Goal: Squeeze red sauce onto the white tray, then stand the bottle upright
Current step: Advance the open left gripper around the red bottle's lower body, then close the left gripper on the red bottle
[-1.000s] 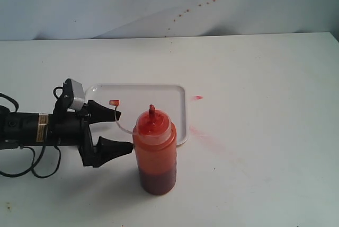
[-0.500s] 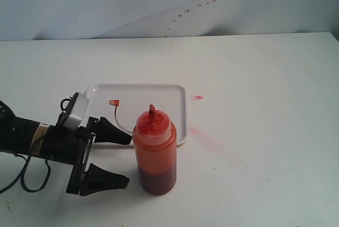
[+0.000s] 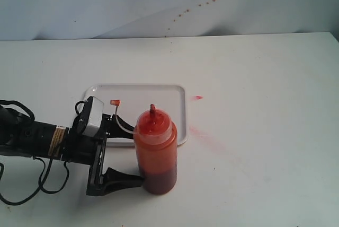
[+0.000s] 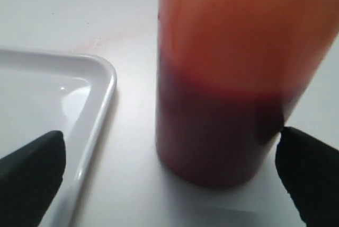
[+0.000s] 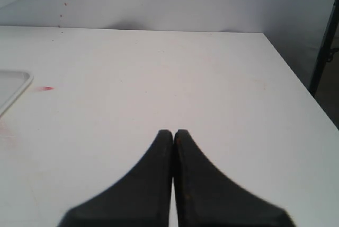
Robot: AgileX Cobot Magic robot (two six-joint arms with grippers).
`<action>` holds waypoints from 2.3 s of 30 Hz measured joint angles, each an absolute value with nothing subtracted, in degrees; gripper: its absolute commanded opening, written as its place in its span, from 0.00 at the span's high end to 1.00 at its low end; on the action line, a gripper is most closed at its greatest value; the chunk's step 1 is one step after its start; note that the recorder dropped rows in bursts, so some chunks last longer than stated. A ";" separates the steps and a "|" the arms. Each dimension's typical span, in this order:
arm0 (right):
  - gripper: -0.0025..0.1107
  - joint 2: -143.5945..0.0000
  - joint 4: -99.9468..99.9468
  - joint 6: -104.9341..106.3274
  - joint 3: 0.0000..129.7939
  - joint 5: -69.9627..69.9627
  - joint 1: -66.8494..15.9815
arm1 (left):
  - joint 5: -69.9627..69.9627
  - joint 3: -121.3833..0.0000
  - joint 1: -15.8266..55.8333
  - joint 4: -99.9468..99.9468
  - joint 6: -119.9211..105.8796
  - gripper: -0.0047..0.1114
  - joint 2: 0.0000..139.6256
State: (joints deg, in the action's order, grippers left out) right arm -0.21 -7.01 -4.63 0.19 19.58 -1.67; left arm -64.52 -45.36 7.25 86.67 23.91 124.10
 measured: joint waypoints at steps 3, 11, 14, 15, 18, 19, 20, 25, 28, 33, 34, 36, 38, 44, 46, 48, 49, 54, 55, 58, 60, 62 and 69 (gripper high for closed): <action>0.98 -0.21 -7.01 -4.63 0.19 19.58 -1.67 | -64.52 -45.36 7.47 86.53 23.81 0.06 124.10; 0.98 -0.21 -7.01 -4.63 0.19 19.58 -1.67 | -63.23 -47.29 11.08 86.44 22.94 0.06 124.10; 0.98 -0.21 -7.01 -4.63 0.19 19.58 -1.67 | -62.68 -47.88 11.93 85.32 22.94 0.06 124.10; 0.98 -0.21 -7.01 -4.63 0.19 19.58 -1.67 | -62.56 -47.88 12.15 84.78 22.94 0.06 124.10; 0.98 -0.21 -7.01 -4.63 0.19 19.58 -1.67 | -62.45 -47.88 12.28 82.58 22.94 0.06 124.10; 0.98 -0.21 -7.01 -4.63 0.19 19.58 -1.67 | -62.34 -47.88 12.28 81.68 22.94 0.06 124.10; 0.98 -0.21 -7.01 -4.63 0.19 19.58 -1.67 | -62.03 -47.88 12.28 81.00 22.94 0.06 124.10; 0.98 -0.21 -7.01 -4.63 0.19 19.58 -1.67 | -61.03 -47.99 12.37 77.66 22.86 0.06 124.10; 0.98 -0.21 -7.01 -4.63 0.19 19.58 -1.67 | -60.89 -48.07 12.90 76.95 22.74 0.06 124.10; 0.98 -0.21 -7.01 -4.63 0.19 19.58 -1.67 | -60.78 -48.12 14.72 75.93 22.51 0.06 124.10; 0.98 -0.21 -7.01 -4.63 0.19 19.58 -1.67 | -60.78 -48.12 15.22 75.88 22.39 0.06 124.10; 0.98 -0.21 -7.01 -4.63 0.19 19.58 -1.67 | -60.31 -48.37 16.09 75.79 22.30 0.06 124.10; 0.98 -0.21 -7.01 -4.63 0.19 19.58 -1.67 | -58.43 -49.18 17.05 75.03 22.30 0.06 124.13; 0.98 -0.21 -7.01 -4.63 0.19 19.58 -1.67 | -56.32 -51.55 18.66 73.70 22.85 0.06 125.70; 0.98 -0.21 -7.01 -4.63 0.19 19.58 -1.67 | -56.60 -52.48 18.66 73.70 23.37 0.06 126.82; 0.98 -0.21 -7.01 -4.63 0.19 19.58 -1.67 | -56.75 -52.81 18.66 73.48 23.37 0.06 127.20; 0.98 -0.21 -7.01 -4.63 0.19 19.58 -1.67 | -56.73 -53.03 18.66 73.64 23.37 0.06 127.29; 0.98 -0.21 -7.01 -4.63 0.19 19.58 -1.67 | -56.73 -53.30 20.98 72.18 23.37 0.06 127.29; 0.98 -0.21 -7.01 -4.63 0.19 19.58 -1.67 | -56.73 -53.30 21.27 71.88 23.37 0.06 127.29; 0.98 -0.21 -7.01 -4.63 0.19 19.58 -1.67 | -56.44 -53.30 21.62 70.99 23.37 0.06 127.29; 0.98 -0.21 -7.01 -4.63 0.19 19.58 -1.67 | -55.25 -53.30 21.62 70.61 23.37 0.06 127.29; 0.98 -0.21 -7.01 -4.63 0.19 19.58 -1.67 | -54.01 -53.30 21.62 70.47 23.37 0.06 127.29; 0.98 -0.21 -7.01 -4.63 0.19 19.58 -1.67 | -52.78 -53.30 21.62 70.58 23.37 0.37 127.29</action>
State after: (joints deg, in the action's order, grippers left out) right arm -0.21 -7.01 -4.63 0.19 19.58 -1.67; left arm -52.78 -53.30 21.62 70.58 23.37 127.29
